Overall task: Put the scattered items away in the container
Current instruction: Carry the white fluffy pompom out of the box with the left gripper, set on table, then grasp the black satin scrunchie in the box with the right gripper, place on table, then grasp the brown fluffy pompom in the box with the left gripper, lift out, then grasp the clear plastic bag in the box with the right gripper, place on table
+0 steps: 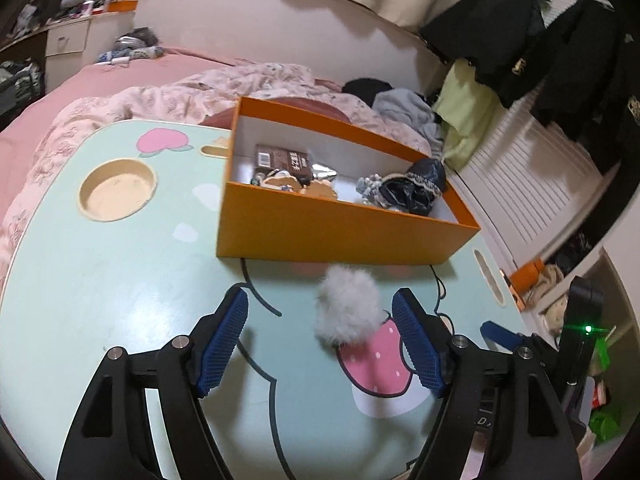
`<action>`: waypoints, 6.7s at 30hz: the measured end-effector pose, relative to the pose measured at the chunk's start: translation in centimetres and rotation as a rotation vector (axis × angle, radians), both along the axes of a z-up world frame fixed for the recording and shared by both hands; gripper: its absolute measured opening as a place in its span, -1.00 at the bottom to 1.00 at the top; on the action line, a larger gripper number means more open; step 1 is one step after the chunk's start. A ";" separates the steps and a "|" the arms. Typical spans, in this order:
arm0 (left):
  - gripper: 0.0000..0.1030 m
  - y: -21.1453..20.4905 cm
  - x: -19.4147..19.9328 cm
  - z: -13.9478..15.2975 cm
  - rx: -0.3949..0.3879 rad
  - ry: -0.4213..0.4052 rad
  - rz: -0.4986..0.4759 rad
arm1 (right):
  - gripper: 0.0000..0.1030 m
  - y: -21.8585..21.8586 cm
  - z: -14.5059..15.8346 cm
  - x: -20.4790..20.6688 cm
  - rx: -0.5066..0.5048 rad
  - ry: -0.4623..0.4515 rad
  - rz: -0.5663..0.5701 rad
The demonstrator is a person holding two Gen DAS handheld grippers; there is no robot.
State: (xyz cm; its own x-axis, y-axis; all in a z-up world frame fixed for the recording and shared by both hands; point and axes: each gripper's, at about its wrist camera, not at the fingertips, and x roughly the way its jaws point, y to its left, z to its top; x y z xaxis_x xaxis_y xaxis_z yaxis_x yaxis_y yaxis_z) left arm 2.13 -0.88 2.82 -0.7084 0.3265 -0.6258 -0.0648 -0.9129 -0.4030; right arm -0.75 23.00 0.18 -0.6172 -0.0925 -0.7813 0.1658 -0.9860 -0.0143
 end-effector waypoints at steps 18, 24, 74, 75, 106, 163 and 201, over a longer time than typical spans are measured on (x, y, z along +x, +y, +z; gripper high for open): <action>0.45 -0.7 0.7 -0.5 0.015 0.028 0.016 | 0.15 0.9 11.0 -10.4 -0.320 -0.071 0.080; 0.45 -0.8 1.0 -0.5 0.027 0.038 0.013 | 0.15 -1.8 9.3 -14.0 -0.283 -0.150 -0.012; 0.45 0.7 0.8 1.0 -0.073 0.042 -0.010 | 0.99 0.6 1.0 3.2 -0.036 0.094 0.087; 0.45 1.0 0.8 1.7 -0.083 0.054 -0.019 | 0.99 0.8 0.9 3.2 -0.040 0.093 0.085; -0.22 9.4 -16.3 -0.5 -0.217 -0.487 -0.207 | 0.99 1.4 1.0 3.0 -0.114 0.064 0.065; -0.01 -2.5 0.2 -2.1 0.141 0.012 0.092 | 0.82 -1.5 11.9 -2.4 -0.204 0.149 0.173; 0.01 -3.1 0.8 -2.2 0.181 0.011 0.094 | -0.35 -5.9 9.0 -4.3 -0.156 -0.190 0.238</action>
